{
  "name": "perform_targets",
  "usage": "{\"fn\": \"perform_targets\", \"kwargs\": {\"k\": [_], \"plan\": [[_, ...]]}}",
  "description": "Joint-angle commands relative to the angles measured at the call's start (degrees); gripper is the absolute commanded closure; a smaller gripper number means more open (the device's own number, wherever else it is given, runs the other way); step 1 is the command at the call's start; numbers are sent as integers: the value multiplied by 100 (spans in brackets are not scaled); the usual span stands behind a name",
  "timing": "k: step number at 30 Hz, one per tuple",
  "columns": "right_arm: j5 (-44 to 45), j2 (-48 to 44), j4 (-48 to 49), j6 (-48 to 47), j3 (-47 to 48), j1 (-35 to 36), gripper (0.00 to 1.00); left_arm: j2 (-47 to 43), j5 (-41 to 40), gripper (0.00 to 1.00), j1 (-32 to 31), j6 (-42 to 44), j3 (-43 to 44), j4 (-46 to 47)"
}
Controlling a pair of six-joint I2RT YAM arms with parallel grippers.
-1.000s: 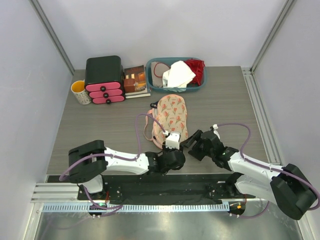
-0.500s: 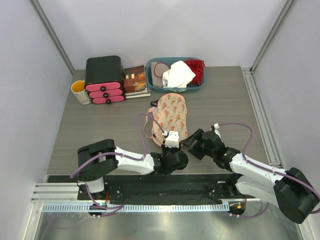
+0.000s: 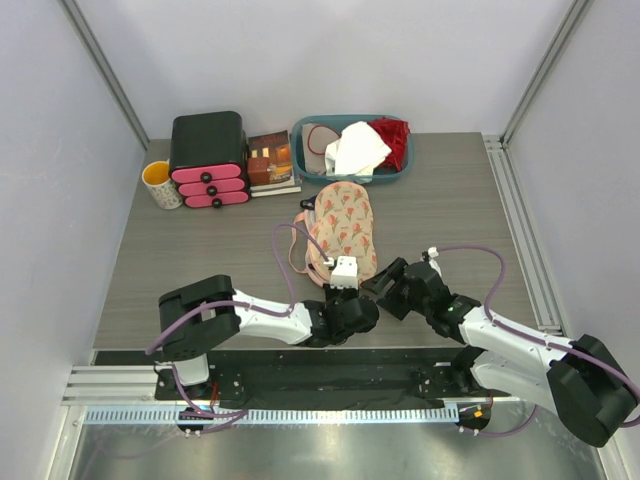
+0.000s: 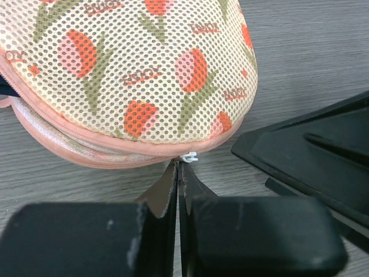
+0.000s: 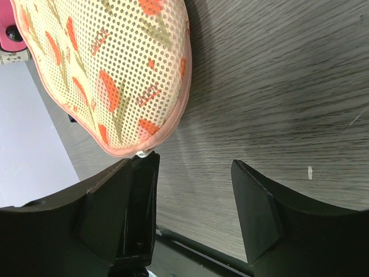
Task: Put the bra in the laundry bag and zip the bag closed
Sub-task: Zip the zipper on the laundry bag.
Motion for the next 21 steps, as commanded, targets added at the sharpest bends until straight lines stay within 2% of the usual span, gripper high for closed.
{"fn": "perform_targets", "kwargs": {"k": [1, 15, 20, 21], "plan": [[179, -17, 72, 31, 84, -19, 25, -101, -266, 100, 47, -8, 81, 161], [118, 791, 924, 207, 278, -19, 28, -628, 612, 100, 65, 555, -631, 1111], [232, 774, 810, 111, 357, -10, 28, -830, 1061, 100, 91, 555, -779, 1206], [276, 748, 810, 84, 348, -10, 28, -892, 1105, 90, 100, 547, -850, 1242]]}}
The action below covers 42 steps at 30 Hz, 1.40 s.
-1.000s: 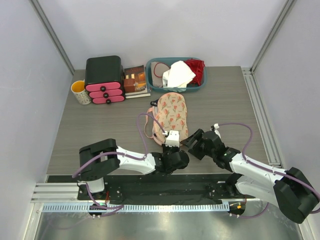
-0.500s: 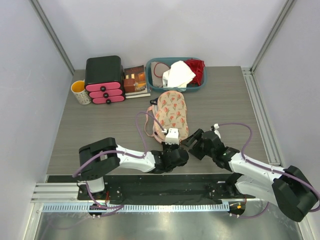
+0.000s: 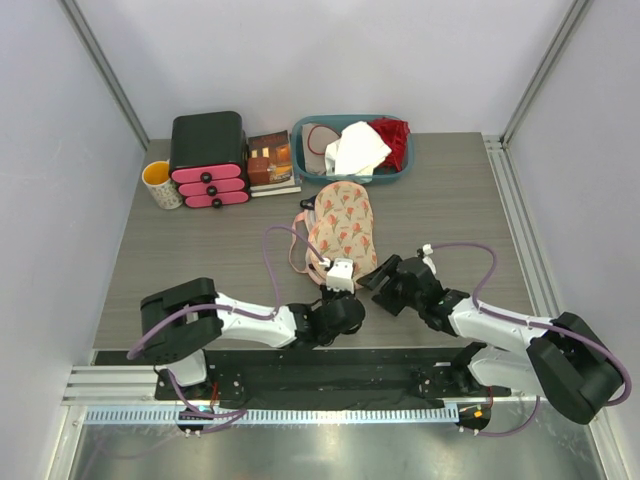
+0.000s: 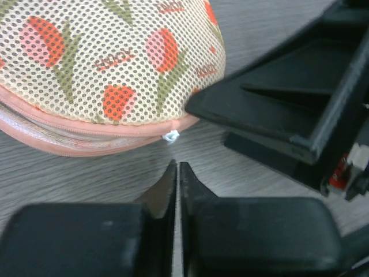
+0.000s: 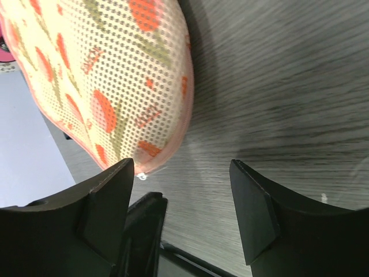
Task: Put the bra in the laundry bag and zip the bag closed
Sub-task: Zip the zipper on the laundry bag.
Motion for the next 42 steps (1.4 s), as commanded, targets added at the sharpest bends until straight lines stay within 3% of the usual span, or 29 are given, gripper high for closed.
{"fn": "perform_targets", "kwargs": {"k": [1, 3, 6, 9, 12, 20, 22, 24, 26, 29, 33, 37, 42], "plan": [[257, -72, 301, -56, 189, -10, 28, -498, 251, 82, 47, 1, -310, 436], [336, -28, 319, -284, 224, -10, 30, -622, 269, 68, 109, -26, -346, 357], [433, 68, 468, -531, 224, -19, 33, -973, 251, 54, 179, -53, -451, 129], [573, 112, 564, -732, 189, -19, 33, -1421, 321, 47, 232, -88, -592, -38], [679, 139, 915, -951, 40, -28, 33, -1738, 540, 47, 320, -254, -785, -83], [565, 578, 1803, -1603, -84, -36, 42, -1932, 1165, 59, 460, -606, -1234, 242], [337, 727, 1891, -1647, -58, -36, 49, -1941, 1244, 60, 513, -668, -1304, 304], [118, 806, 2102, -1577, -49, 33, 66, -1949, 1174, 60, 522, -755, -1348, 252], [64, 860, 2208, -1358, -31, 113, 70, -1941, 1139, 55, 539, -800, -1383, 234], [99, 903, 1912, -920, 118, 289, 71, -1906, 1095, 41, 548, -791, -1427, 243], [-16, 860, 1357, -436, 382, 342, 77, -1958, 964, 35, 548, -730, -1445, 155], [-59, 675, 883, -206, 592, 350, 78, -1994, 656, 35, 548, -423, -1314, -82], [-130, 596, 802, -48, 672, 359, 78, -1739, 436, 43, 583, -27, -1050, 57]]}}
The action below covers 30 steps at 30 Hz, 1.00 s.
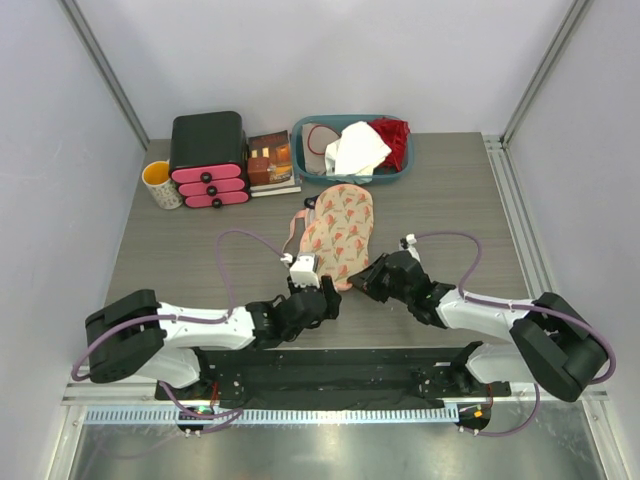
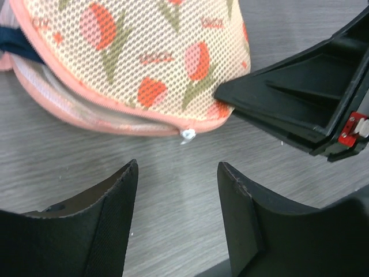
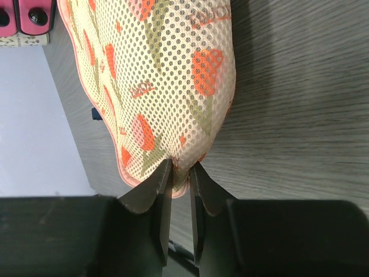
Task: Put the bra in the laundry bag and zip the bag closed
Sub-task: Zip the zipper on the laundry bag.
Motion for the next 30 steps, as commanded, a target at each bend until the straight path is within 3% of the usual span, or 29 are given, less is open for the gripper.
{"fn": "perform_targets", "kwargs": {"k": [1, 7, 16, 20, 30], "plan": [[-64, -163, -140, 320, 266, 42, 78, 158, -386, 43, 85, 478, 334, 235], [-249, -189, -105, 531, 248, 60, 82, 624, -131, 45, 270, 584, 729, 254], [-214, -312, -122, 663, 283, 69, 84, 976, -299, 66, 287, 532, 1362, -388], [-205, -260, -122, 628, 292, 60, 84, 792, -184, 53, 287, 488, 1161, -345], [-222, -180, -61, 575, 257, 69, 85, 151, 36, 56, 261, 312, 809, -643]]}}
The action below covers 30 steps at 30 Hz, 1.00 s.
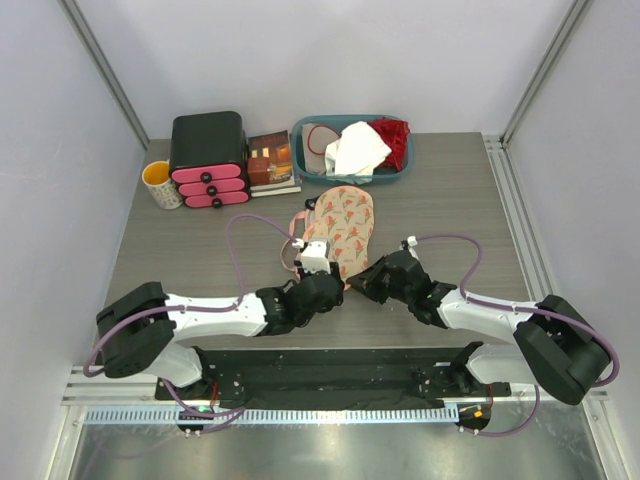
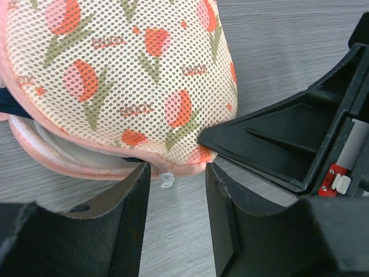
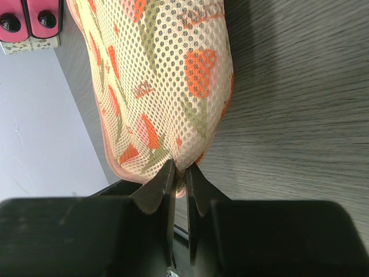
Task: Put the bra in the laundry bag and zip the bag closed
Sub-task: Zip the zipper on the laundry bag.
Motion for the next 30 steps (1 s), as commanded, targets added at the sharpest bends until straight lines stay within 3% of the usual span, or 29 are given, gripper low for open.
{"fn": "perform_targets", "kwargs": {"k": [1, 9, 16, 30], "plan": [[-67, -40, 158, 15, 183, 38, 85, -398, -45, 56, -34, -158, -188, -127], [-76, 13, 202, 33, 156, 29, 85, -610, -28, 62, -183, -395, -171, -558], [-76, -23, 184, 42, 191, 29, 85, -74, 113, 60, -201, -817, 215, -883], [-146, -128, 166, 68, 165, 38, 86, 497, -432, 57, -122, -343, 734, -989]]}}
